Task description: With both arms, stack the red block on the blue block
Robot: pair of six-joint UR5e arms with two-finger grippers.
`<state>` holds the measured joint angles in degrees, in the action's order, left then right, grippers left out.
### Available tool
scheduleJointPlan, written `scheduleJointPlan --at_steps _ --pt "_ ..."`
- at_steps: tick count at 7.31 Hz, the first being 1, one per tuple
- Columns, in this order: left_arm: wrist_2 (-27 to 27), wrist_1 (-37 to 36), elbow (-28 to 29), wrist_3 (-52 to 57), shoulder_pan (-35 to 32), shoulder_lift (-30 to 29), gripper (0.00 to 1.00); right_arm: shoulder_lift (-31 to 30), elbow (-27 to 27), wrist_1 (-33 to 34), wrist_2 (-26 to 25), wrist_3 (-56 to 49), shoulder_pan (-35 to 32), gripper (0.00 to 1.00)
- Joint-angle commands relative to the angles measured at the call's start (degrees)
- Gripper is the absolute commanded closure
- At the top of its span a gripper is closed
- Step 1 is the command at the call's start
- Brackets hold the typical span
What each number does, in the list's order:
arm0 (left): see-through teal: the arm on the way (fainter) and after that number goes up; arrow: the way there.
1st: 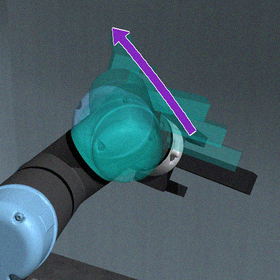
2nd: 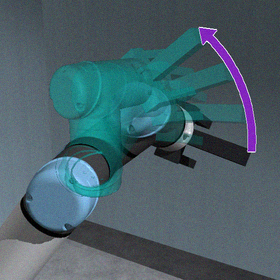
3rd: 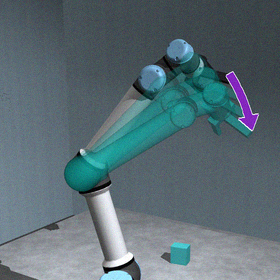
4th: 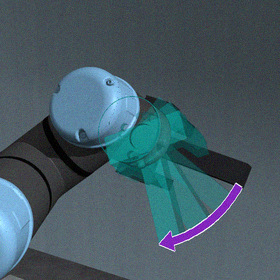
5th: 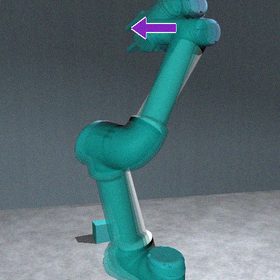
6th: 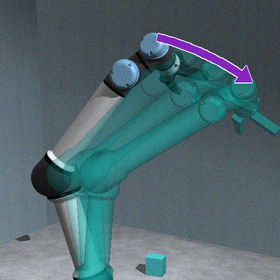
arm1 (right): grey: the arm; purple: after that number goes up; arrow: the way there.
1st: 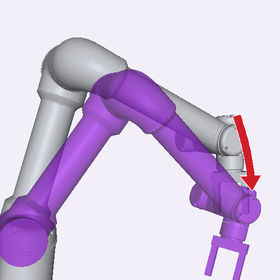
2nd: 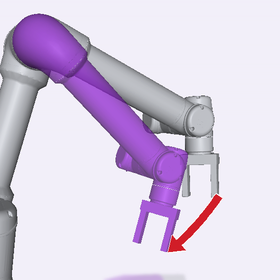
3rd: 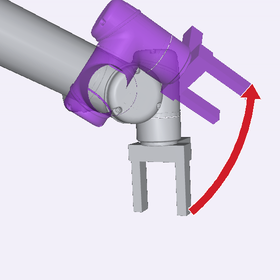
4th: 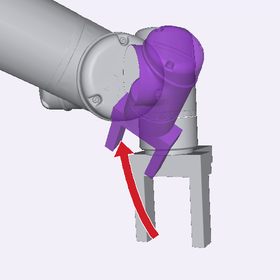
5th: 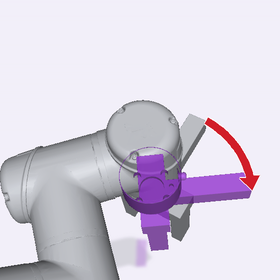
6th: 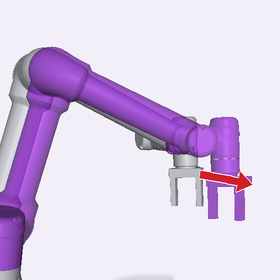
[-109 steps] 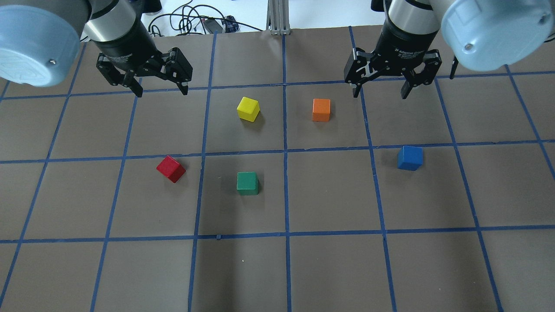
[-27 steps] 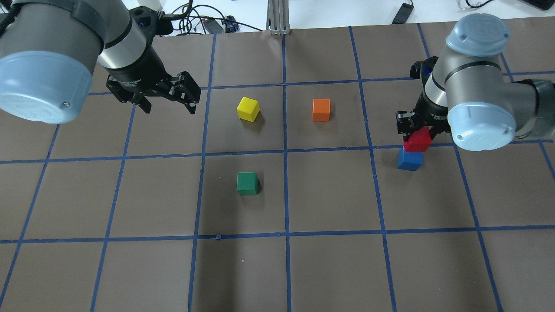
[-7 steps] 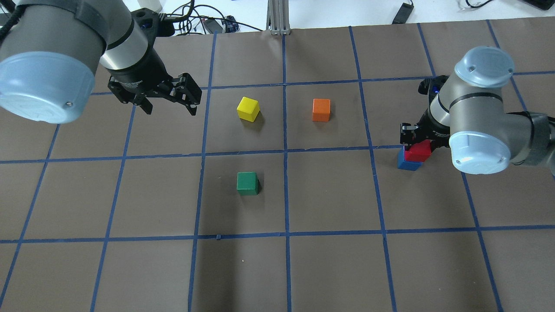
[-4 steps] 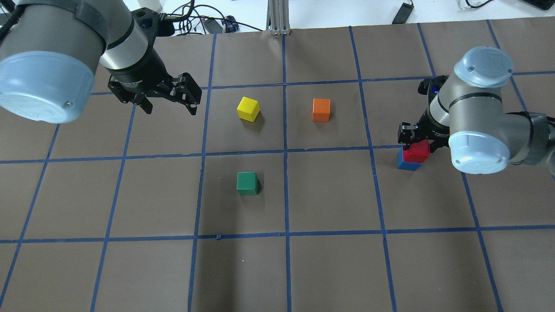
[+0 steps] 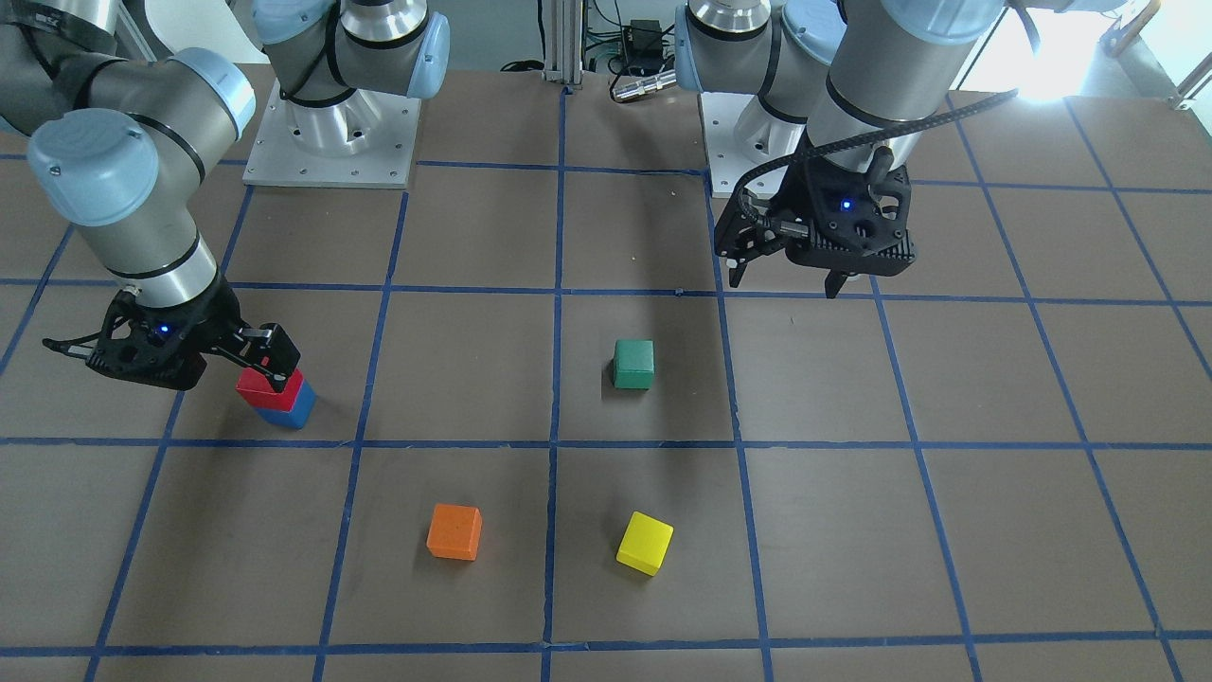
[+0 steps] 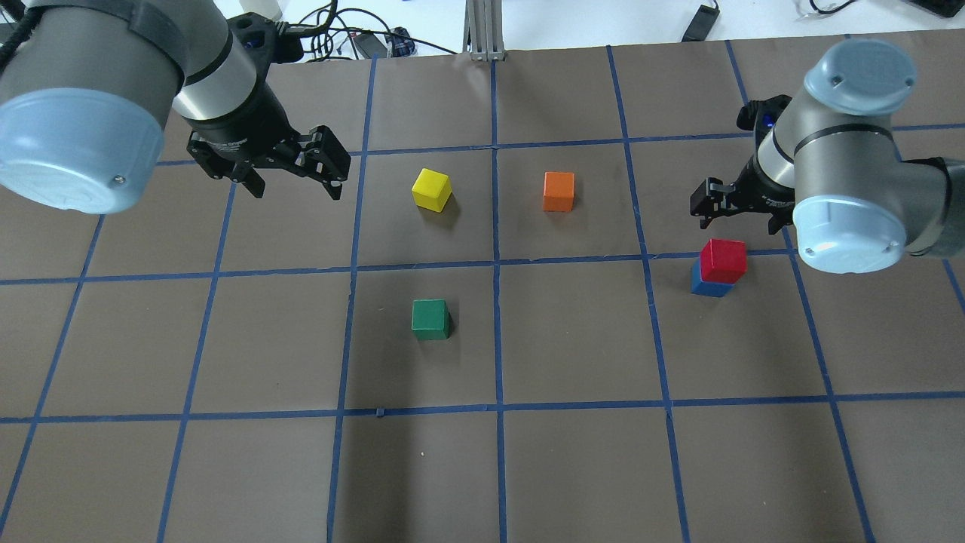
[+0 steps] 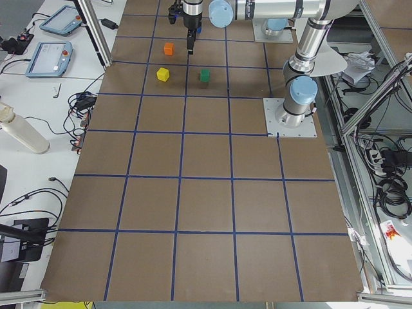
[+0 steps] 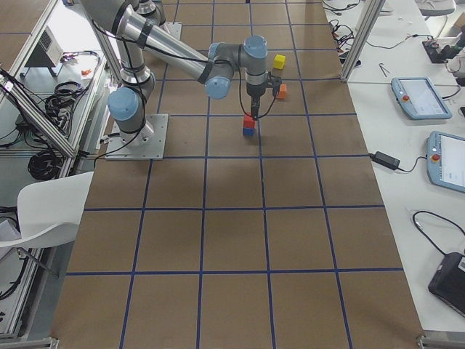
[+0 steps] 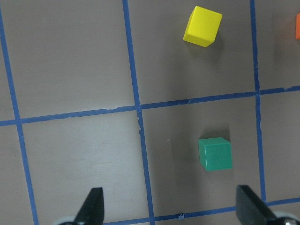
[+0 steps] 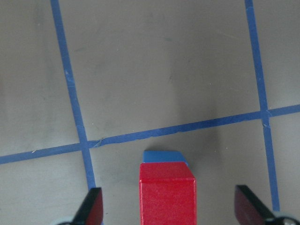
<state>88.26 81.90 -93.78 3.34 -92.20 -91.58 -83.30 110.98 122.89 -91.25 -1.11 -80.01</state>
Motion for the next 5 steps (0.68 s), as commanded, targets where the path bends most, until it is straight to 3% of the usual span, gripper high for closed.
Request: scheduleJointPlan --at_steps 1,3,5 --pt "0.07 -0.07 0.00 0.00 0.00 0.00 0.00 -3.17 -7.50 -11.40 0.37 0.06 -3.29 0.00" --pt "-0.02 -0.68 0.00 0.00 0.00 0.09 0.00 -7.64 -15.23 -25.43 -0.15 0.06 -6.29 0.00" --pt "0.07 -0.77 0.18 0.00 0.00 0.35 0.00 -8.20 -18.78 -28.75 0.63 0.15 -6.48 0.00"
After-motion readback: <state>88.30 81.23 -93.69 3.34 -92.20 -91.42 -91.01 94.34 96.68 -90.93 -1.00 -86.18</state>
